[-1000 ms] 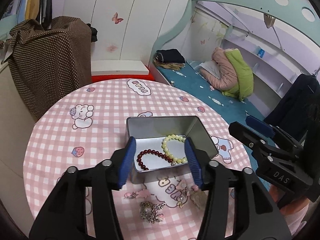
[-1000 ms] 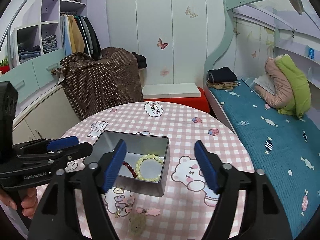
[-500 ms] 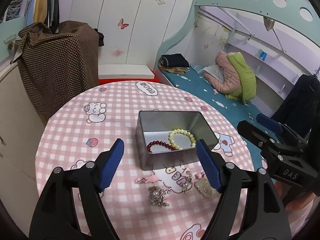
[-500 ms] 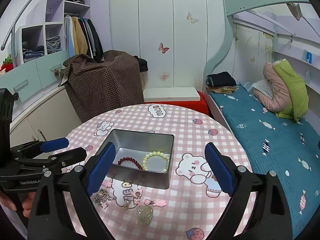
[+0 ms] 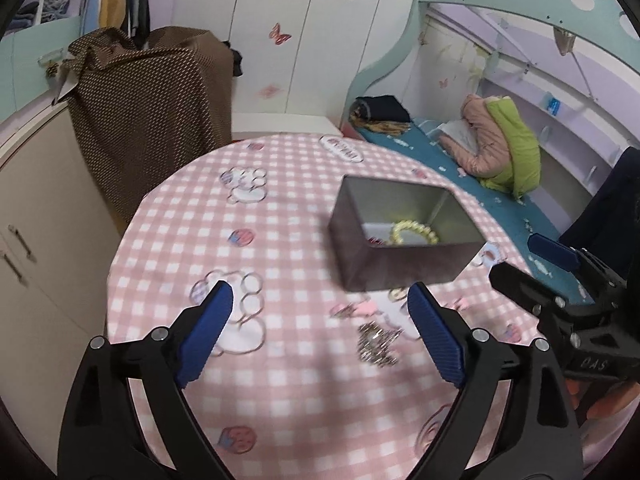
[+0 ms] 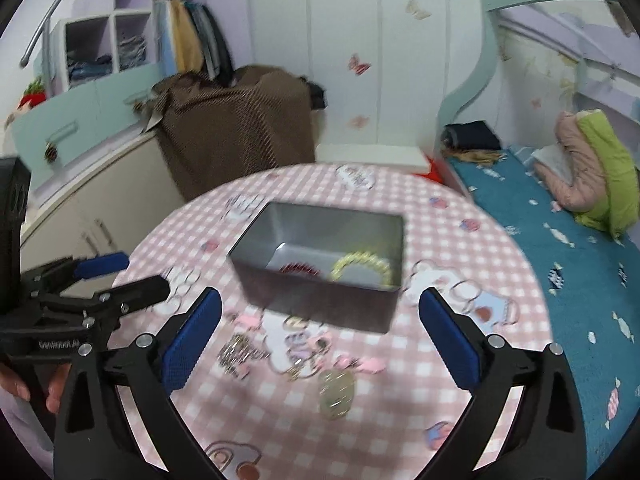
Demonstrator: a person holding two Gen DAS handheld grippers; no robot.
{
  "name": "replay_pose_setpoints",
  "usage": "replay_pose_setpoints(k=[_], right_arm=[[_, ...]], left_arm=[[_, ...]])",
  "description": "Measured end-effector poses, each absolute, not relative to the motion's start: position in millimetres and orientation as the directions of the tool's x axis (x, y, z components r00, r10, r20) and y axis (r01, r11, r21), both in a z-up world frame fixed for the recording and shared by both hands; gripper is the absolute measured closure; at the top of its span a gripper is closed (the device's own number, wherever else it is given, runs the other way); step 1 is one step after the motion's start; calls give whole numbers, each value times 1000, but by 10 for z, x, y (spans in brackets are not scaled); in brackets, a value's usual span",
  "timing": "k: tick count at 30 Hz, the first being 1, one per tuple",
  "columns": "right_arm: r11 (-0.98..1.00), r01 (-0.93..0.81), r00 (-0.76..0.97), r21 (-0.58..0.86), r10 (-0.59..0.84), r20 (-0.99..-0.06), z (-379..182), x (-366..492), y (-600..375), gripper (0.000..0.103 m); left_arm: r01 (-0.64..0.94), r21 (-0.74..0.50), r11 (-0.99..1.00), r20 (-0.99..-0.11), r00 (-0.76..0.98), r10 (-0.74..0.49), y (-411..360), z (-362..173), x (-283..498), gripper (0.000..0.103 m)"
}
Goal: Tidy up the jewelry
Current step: 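Lower both tools toward the remaining charms beside the tin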
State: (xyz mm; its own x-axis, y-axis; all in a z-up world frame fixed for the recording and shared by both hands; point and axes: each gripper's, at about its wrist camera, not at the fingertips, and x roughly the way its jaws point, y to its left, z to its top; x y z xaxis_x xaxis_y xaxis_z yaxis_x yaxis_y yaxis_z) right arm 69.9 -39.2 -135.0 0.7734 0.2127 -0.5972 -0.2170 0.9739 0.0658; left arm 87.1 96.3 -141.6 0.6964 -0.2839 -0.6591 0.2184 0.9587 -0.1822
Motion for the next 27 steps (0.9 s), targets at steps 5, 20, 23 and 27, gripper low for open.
replay_pose_setpoints(k=[5, 20, 23, 27], right_arm=[[956, -289, 710, 52, 251, -658, -1599, 683, -188, 8], [910, -412, 579, 50, 305, -756, -2033, 714, 158, 83], [902, -432, 591, -1, 283, -755, -2074, 664, 208, 87], [903, -429, 579, 38, 306, -756, -2073, 695, 151, 90]], left_arm=[[189, -178, 966, -687, 679, -259, 1092, -1560, 800, 13], [141, -187, 972, -737, 634, -234, 1289, -1841, 735, 13], [145, -189, 971, -741, 628, -237, 1279, -1868, 748, 13], [154, -197, 968, -743, 621, -250, 1256, -1895, 764, 13]])
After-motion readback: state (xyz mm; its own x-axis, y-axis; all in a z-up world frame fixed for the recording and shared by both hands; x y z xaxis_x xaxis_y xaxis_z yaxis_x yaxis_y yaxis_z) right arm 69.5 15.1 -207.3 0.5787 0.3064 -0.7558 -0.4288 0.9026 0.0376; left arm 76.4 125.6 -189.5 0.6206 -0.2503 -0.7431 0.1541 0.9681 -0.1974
